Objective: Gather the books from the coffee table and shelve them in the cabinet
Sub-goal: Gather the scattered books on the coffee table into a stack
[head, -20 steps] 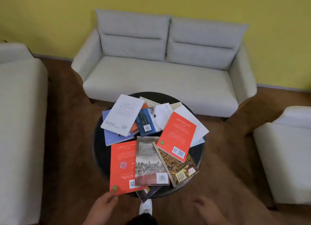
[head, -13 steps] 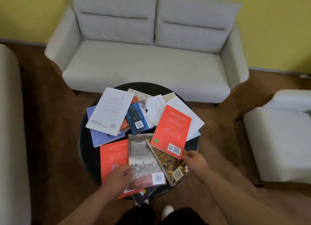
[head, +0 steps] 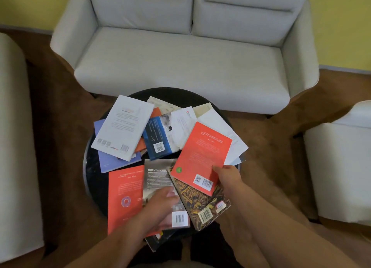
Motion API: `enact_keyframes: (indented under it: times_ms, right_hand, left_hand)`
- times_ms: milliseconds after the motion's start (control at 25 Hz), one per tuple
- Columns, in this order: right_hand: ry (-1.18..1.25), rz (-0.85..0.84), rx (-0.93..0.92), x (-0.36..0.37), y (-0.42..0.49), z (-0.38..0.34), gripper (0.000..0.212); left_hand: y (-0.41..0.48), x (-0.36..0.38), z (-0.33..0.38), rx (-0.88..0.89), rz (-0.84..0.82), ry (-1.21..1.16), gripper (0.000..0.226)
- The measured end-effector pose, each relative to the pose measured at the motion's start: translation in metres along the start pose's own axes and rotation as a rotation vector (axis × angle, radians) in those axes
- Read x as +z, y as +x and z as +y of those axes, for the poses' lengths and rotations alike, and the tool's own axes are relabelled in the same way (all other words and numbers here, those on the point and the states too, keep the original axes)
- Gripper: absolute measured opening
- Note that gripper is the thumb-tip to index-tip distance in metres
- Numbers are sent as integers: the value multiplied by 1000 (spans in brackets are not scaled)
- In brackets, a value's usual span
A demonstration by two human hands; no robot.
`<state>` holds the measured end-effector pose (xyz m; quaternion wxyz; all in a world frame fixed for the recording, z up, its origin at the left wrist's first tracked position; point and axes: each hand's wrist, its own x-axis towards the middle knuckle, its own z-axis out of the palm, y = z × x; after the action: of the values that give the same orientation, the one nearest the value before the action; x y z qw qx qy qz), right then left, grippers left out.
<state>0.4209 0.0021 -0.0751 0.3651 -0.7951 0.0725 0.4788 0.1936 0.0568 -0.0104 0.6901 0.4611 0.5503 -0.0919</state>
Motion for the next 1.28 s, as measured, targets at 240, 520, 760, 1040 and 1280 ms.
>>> enact_keyframes:
  times_ms: [240, 520, 760, 1040, 1280]
  right_hand:
    - [213, -237, 59, -13, 0, -8, 24]
    - [100, -104, -267, -61, -58, -39, 8]
    - [-1003, 26, -797, -50, -120, -19, 16]
    - [-951, -251, -778, 25, -107, 51, 28]
    - [-505, -100, -314, -16, -40, 24, 20]
  left_hand:
    - [10, 0, 2, -28, 48, -63, 38]
    - [13, -2, -6, -49, 103, -219, 20]
    - [10, 5, -10, -44, 104, -348, 28]
    - [4, 12, 6, -3, 91, -393, 46]
    - [2, 24, 10, -2, 75, -198, 10]
